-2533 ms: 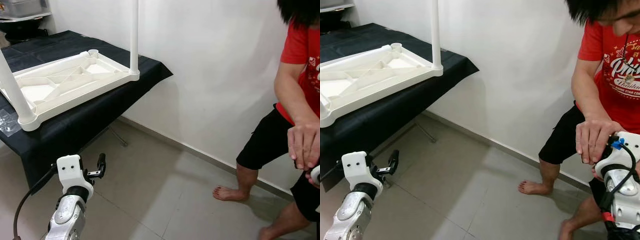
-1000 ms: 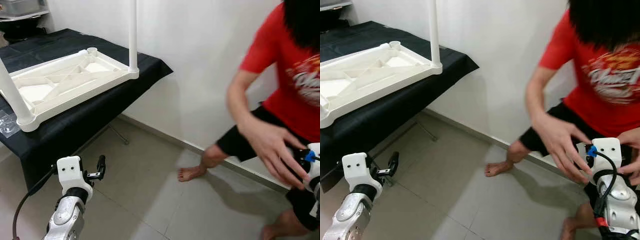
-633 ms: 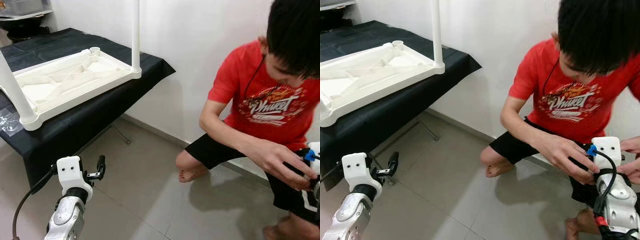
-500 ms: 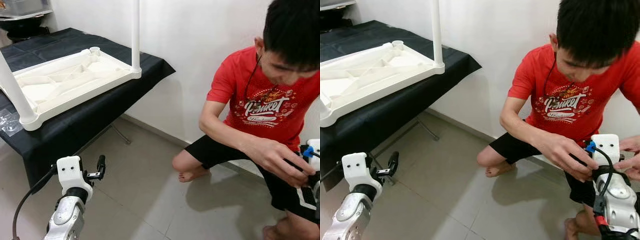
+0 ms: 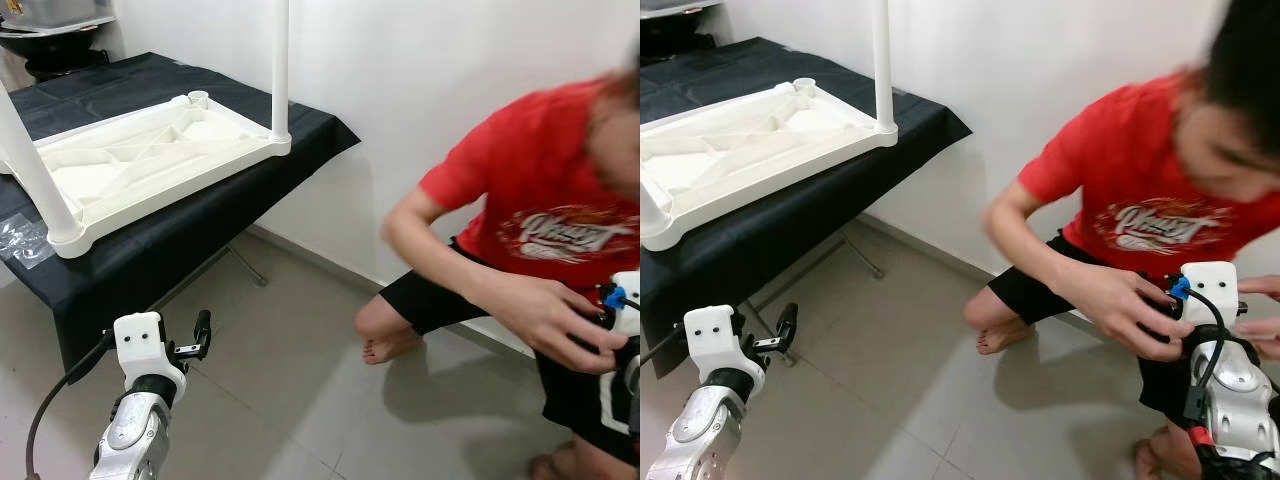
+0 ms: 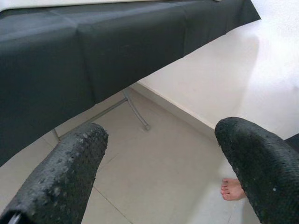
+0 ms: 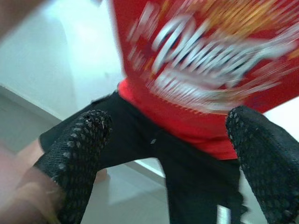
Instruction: Building children table
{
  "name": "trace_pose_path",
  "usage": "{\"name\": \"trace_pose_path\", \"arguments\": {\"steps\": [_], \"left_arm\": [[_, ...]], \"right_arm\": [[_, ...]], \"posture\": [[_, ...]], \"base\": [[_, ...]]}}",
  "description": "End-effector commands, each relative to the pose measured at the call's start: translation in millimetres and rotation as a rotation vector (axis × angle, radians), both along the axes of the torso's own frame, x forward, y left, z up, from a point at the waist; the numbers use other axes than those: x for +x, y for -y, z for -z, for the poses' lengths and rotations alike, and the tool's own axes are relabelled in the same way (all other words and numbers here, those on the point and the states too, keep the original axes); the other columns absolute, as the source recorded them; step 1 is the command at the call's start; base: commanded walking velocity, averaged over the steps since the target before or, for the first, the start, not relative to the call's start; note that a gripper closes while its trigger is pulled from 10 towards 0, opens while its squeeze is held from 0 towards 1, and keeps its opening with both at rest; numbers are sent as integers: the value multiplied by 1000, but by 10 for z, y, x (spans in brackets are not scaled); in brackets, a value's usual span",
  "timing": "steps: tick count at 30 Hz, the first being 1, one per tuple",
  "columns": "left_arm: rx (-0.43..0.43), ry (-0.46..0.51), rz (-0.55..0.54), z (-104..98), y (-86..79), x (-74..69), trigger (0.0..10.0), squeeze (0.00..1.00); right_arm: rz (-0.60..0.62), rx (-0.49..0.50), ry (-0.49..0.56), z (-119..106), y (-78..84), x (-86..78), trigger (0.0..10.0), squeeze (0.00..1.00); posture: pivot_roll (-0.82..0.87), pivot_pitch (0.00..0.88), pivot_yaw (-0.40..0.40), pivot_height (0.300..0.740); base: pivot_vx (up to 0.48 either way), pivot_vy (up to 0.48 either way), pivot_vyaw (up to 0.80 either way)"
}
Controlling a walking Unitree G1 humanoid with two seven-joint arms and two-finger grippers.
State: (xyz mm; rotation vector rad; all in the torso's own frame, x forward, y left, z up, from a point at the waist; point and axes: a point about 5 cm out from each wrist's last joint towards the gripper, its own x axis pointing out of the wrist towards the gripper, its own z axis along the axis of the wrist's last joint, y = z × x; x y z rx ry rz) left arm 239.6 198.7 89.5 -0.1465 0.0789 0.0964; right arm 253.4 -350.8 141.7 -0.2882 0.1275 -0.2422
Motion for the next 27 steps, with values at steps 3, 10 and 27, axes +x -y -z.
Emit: {"name": "trace_pose_path", "arguments": {"steps": [3, 10, 27], "left_arm": [[21, -4, -4, -9, -21, -9, 10000, 0], [50, 23, -10, -86, -84, 17, 10000, 0], [77, 42, 168, -183, 307, 41, 10000, 0]], "right_arm": [[-70, 43, -9, 62, -168, 37, 10000, 0], [-183, 100, -11, 129, -495, 117, 10000, 0], [-747, 273, -66, 277, -1998, 385, 10000, 0]], "posture": [[-103, 35, -81, 740], [-93, 37, -73, 740], [-65, 4, -95, 740]], "base": [[0, 0, 0], [0, 0, 0], [116, 0, 489]]}}
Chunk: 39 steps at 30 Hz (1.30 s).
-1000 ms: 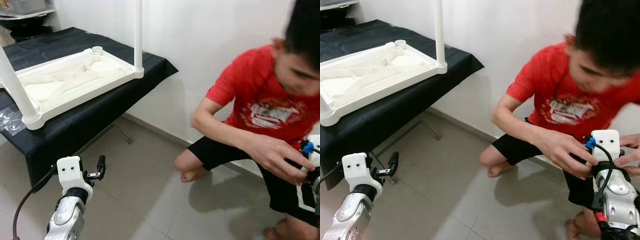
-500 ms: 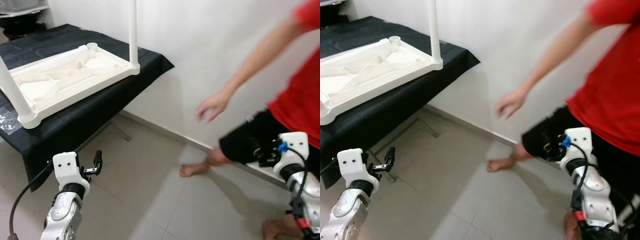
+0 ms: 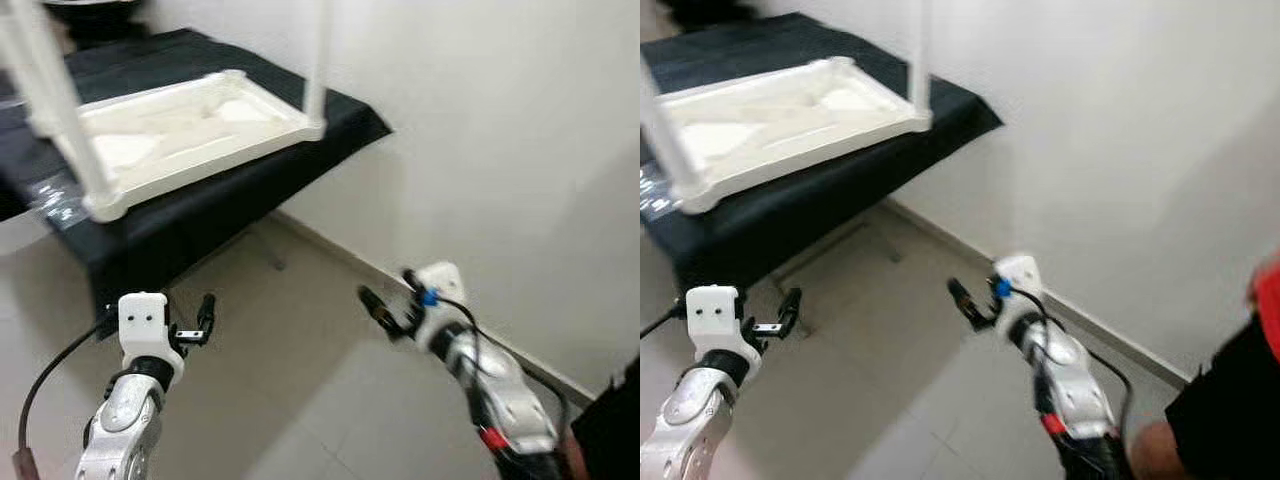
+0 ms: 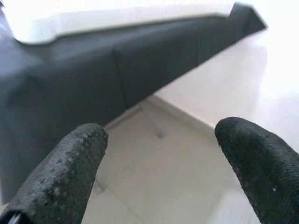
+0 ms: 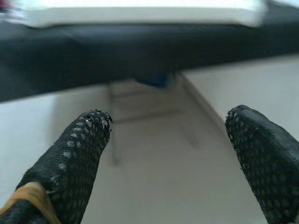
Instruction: Building children table
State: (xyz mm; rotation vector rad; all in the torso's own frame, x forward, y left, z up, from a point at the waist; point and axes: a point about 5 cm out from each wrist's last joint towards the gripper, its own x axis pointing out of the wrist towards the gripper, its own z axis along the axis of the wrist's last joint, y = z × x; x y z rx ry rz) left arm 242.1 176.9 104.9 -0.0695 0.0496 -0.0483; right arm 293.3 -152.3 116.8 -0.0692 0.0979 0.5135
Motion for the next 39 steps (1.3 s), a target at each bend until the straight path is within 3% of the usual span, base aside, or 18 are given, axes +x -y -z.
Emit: {"name": "trace_pose_path", "arguments": {"steps": [1, 3, 11, 20, 22, 25, 29, 33, 35, 39], "left_arm": [[-3, 14, 41, -54, 157, 36, 10000, 0], [-8, 19, 51, -66, 191, 49, 10000, 0], [-4, 24, 73, -82, 211, 98, 10000, 0], [3, 27, 92, -108, 249, 114, 10000, 0], [5, 26, 92, -111, 251, 112, 10000, 0], [4, 27, 92, -114, 256, 112, 10000, 0], [3, 28, 92, -116, 260, 114, 10000, 0], [-1, 21, 87, -101, 264, 109, 10000, 0], [-3, 18, 84, -94, 263, 105, 10000, 0], [-12, -3, 59, -61, 259, 61, 10000, 0]], "right_arm": [[-14, -21, -7, 22, -64, 11, 10000, 0], [-26, 13, 7, -19, -67, 14, 10000, 0], [-18, -109, 40, -22, 36, 12, 10000, 0], [-57, -117, 86, -128, 12, 32, 10000, 0], [-144, -54, 77, -172, -48, -7, 10000, 0], [-210, -67, 96, -208, -83, -42, 10000, 0], [-352, -162, 123, -236, -145, -103, 10000, 0], [-579, -363, 94, -199, -211, -176, 10000, 0], [-612, -387, 86, -196, -230, -183, 10000, 0], [-799, -387, 51, -262, -351, -256, 10000, 0]], "posture": [[-68, 1, -97, 740], [-69, 1, -97, 740], [-83, 0, -86, 740], [-81, 0, -84, 740], [-79, 0, -84, 740], [-78, 0, -84, 740], [-81, 0, -81, 740], [-83, 0, -81, 740], [-83, 0, -81, 740], [-76, 0, -85, 740]], "base": [[439, 0, 0], [439, 0, 0], [450, 0, 345], [452, 0, 280], [450, 0, 0], [450, 0, 0], [450, 0, 0], [446, 0, 0], [442, 0, 0], [396, 0, 0]]}}
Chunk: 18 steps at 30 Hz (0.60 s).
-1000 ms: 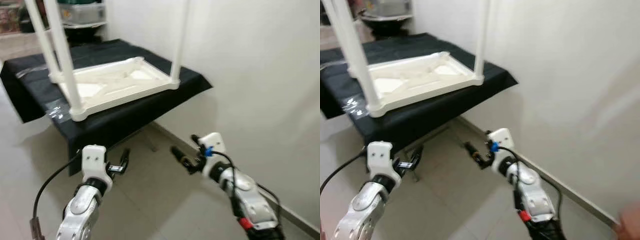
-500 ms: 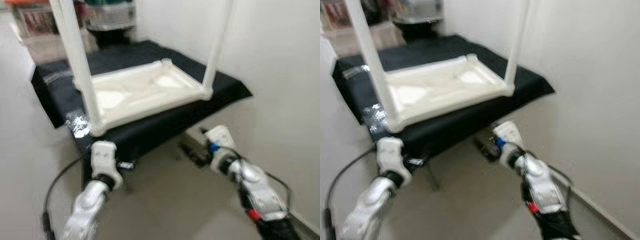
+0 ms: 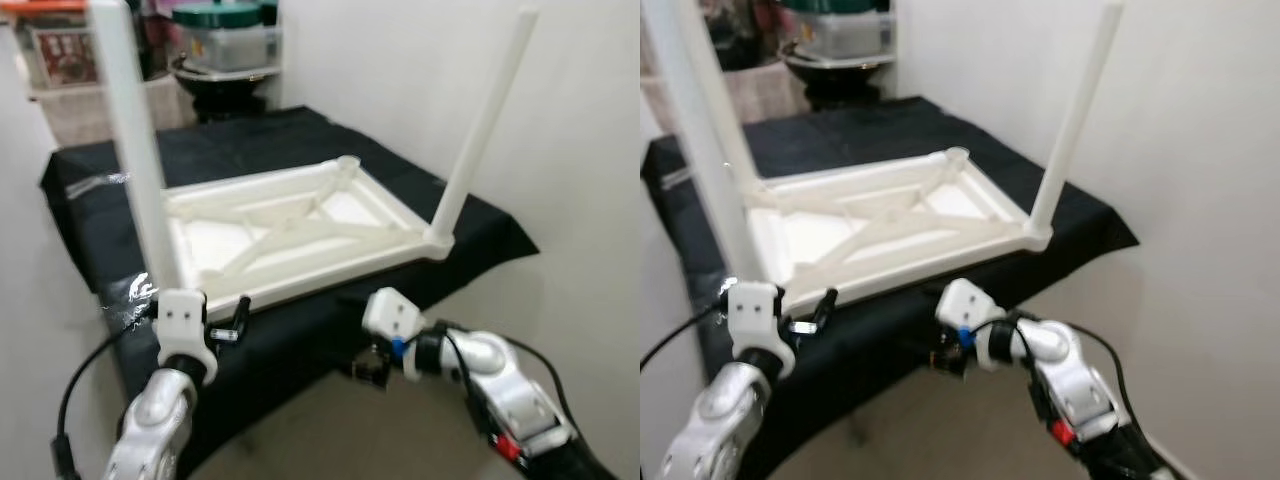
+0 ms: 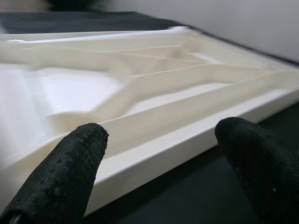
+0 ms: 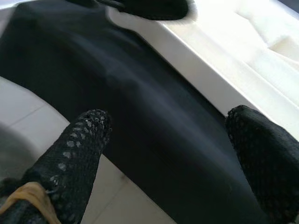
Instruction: Building children table
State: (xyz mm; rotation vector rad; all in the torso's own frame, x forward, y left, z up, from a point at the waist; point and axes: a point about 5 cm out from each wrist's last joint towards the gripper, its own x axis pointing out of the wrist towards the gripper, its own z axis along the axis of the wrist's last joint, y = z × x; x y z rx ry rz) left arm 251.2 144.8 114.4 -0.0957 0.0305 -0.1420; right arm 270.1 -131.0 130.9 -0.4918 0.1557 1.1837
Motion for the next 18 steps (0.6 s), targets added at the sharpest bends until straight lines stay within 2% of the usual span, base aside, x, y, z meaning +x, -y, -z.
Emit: {"name": "trace_pose_path", "arguments": {"steps": [1, 4, 9, 10, 12, 13, 15, 18], "left_arm": [[15, -34, -46, 47, -69, -45, 10000, 0], [14, -62, -62, 97, -84, -121, 10000, 0], [24, -85, -84, 141, -116, -166, 10000, 0], [21, -86, -100, 135, -135, -181, 10000, 0], [21, -86, -100, 135, -135, -181, 10000, 0], [2, -89, -89, 112, -99, -236, 10000, 0], [2, -89, -89, 112, -99, -236, 10000, 0], [-4, -87, -51, 90, -32, -289, 10000, 0]], "right_arm": [[-156, -6, -2, -138, -168, -45, 10000, 0], [-252, -53, -14, -174, -213, -55, 10000, 0], [-287, -103, 12, -180, -224, -23, 10000, 0], [-261, -108, 28, -192, -251, 52, 10000, 0], [-261, -108, 28, -192, -251, 52, 10000, 0], [-215, -105, 34, -216, -311, 190, 10000, 0], [-215, -105, 34, -216, -311, 190, 10000, 0], [-182, -117, 50, -229, -347, 279, 10000, 0]], "posture": [[-76, 0, -85, 740], [-58, 16, -95, 740], [-52, 21, -97, 740], [-46, 31, -104, 740], [-46, 31, -104, 740], [-35, 45, -111, 740], [-35, 45, -111, 740], [-31, 50, -113, 740]], "base": [[262, 0, 0], [0, 0, 0], [0, 0, 0], [0, 0, 0], [0, 0, 0], [0, 0, 0], [0, 0, 0], [0, 0, 0]]}}
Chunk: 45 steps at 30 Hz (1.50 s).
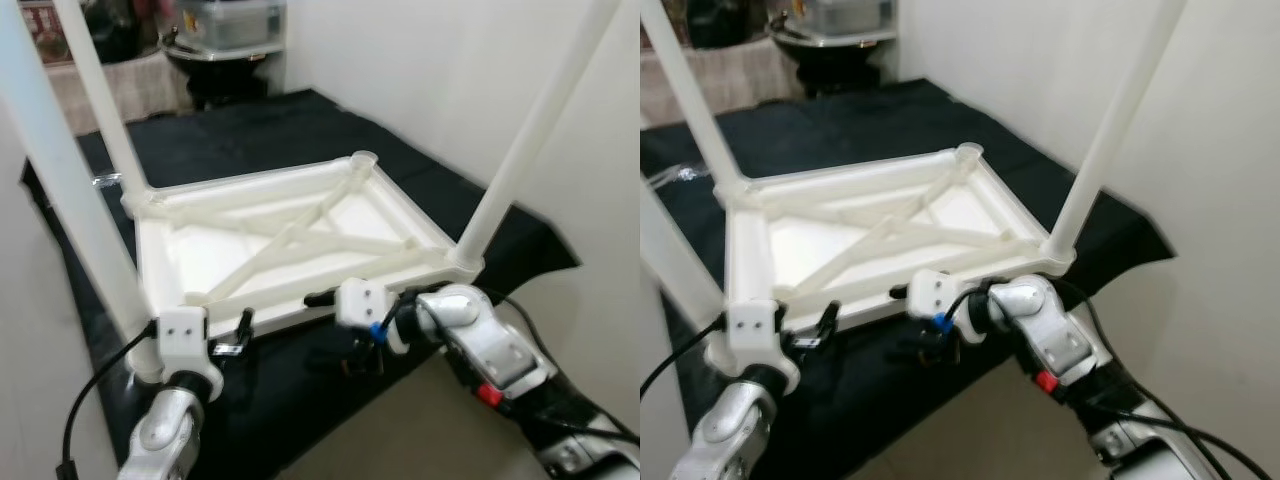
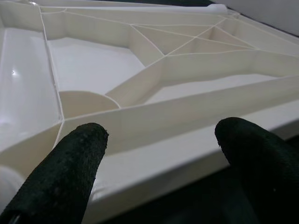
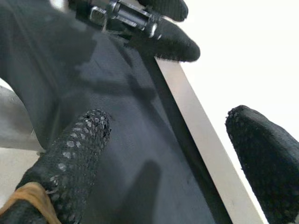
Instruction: Building children table
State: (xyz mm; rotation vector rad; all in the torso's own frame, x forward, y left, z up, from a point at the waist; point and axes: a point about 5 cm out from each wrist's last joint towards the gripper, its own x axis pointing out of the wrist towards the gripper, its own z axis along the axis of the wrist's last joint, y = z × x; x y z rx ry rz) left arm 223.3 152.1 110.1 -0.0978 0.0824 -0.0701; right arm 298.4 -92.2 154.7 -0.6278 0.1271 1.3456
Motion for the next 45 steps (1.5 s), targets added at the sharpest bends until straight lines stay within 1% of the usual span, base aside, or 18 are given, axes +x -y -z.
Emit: {"name": "trace_pose_path", "arguments": {"steps": [1, 6, 8, 9, 11, 17, 18, 24, 25, 26, 27, 28, 32, 33, 34, 39, 41, 45], "left_arm": [[-3, -28, 31, 35, 69, -36, 10000, 0], [25, 2, 32, -27, 104, -77, 10000, 0], [25, 2, 32, -27, 104, -77, 10000, 0], [57, 18, 50, -57, 144, -90, 10000, 0], [71, 24, 61, -67, 166, -99, 10000, 0], [89, 27, 78, -84, 209, -145, 10000, 0], [89, 26, 79, -87, 213, -162, 10000, 0], [88, 19, 75, -95, 212, -214, 10000, 0], [89, 18, 74, -95, 214, -218, 10000, 0], [89, 18, 74, -95, 214, -218, 10000, 0], [90, 18, 73, -95, 217, -221, 10000, 0], [90, 17, 71, -97, 221, -227, 10000, 0], [90, 17, 71, -100, 224, -232, 10000, 0], [89, 17, 68, -102, 228, -236, 10000, 0], [88, 16, 66, -105, 234, -238, 10000, 0], [87, 17, 62, -109, 241, -237, 10000, 0], [85, 19, 59, -113, 244, -225, 10000, 0], [84, 21, 57, -113, 248, -207, 10000, 0]], "right_arm": [[50, -19, 18, -1, 17, 73, 10000, 0], [190, -49, 46, 10, -78, 346, 10000, 0], [190, -49, 46, 10, -78, 346, 10000, 0], [253, -88, 53, 17, -69, 471, 10000, 0], [274, -102, 56, 11, -60, 519, 10000, 0], [233, -144, 24, -57, 21, 613, 10000, 0], [205, -170, 11, -80, 70, 628, 8863, 0], [151, -255, -10, -69, 201, 655, 8471, 0], [164, -265, -20, -52, 209, 671, 6588, 0], [164, -265, -20, -52, 209, 671, 6588, 0], [166, -283, -23, -28, 214, 683, 4941, 0], [164, -303, -42, 7, 218, 681, 4039, 0], [158, -317, -58, 29, 221, 681, 4039, 0], [162, -331, -83, 62, 221, 680, 1529, 0], [172, -339, -105, 86, 227, 683, 0, 0], [211, -336, -159, 110, 249, 696, 0, 0], [312, -322, -231, 121, 311, 728, 0, 0], [400, -333, -281, 147, 381, 740, 0, 0]], "posture": [[-24, 59, -121, 740], [-9, 80, -140, 740], [-9, 80, -140, 740], [-4, 93, -141, 740], [-2, 95, -142, 740], [-6, 119, -151, 740], [-8, 125, -152, 740], [-14, 140, -158, 740], [-16, 140, -159, 740], [-16, 140, -159, 740], [-16, 140, -159, 740], [-20, 149, -165, 740], [-20, 149, -165, 740], [-22, 149, -169, 740], [-23, 147, -175, 740], [-26, 145, -180, 740], [-37, 139, -183, 740], [-41, 137, -183, 740]], "base": [[0, 0, 0], [0, 0, 0], [0, 0, 0], [0, 0, 0], [0, 0, 0], [0, 0, 0], [0, 0, 0], [0, 0, 0], [0, 0, 0], [0, 0, 0], [0, 0, 0], [0, 0, 0], [0, 0, 0], [0, 0, 0], [0, 0, 0], [0, 0, 0], [0, 0, 0], [0, 0, 0]]}}
